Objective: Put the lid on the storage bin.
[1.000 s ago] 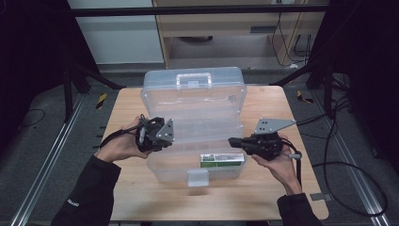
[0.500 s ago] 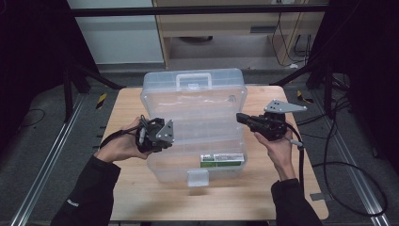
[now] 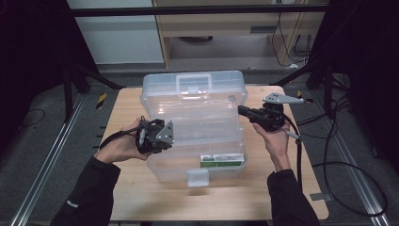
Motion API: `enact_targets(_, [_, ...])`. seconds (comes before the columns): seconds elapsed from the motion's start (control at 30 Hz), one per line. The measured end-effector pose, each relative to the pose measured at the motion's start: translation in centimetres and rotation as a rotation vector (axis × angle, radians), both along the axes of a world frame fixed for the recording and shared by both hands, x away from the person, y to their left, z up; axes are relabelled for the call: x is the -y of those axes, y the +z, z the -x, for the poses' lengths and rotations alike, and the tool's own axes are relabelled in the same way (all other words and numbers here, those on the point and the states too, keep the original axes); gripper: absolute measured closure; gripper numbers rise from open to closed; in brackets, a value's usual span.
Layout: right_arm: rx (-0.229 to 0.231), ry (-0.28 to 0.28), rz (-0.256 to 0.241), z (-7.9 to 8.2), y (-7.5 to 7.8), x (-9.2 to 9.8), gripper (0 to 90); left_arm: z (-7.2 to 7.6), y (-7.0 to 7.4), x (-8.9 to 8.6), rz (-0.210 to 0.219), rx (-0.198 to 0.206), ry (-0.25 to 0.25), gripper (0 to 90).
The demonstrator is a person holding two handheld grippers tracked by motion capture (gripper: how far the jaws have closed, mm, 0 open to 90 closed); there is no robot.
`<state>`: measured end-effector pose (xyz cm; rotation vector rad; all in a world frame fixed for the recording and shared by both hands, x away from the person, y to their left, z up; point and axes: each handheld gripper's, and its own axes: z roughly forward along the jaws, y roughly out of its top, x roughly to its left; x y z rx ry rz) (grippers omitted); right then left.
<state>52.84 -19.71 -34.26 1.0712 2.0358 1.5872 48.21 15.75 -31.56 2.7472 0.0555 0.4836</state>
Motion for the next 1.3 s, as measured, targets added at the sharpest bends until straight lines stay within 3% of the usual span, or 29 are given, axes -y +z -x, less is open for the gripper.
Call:
enact_targets(0.47, [-0.002,-0.032,0.013,-0.3,0.19,0.62,90.0,0.19,-0.33,0.09,-0.009,-0.026,-0.009,85.6])
enact_targets(1.1, [-0.008,0.01,0.017,0.29,0.35,0.56,90.0,0.29,-0.46,0.11,-0.004,-0.012,-0.004,82.4])
enact_targets(1.3, [-0.009,0.023,0.025,0.56,0.13,0.49,90.0,0.15,-0.6,0.45,0.016,-0.006,0.007,75.7])
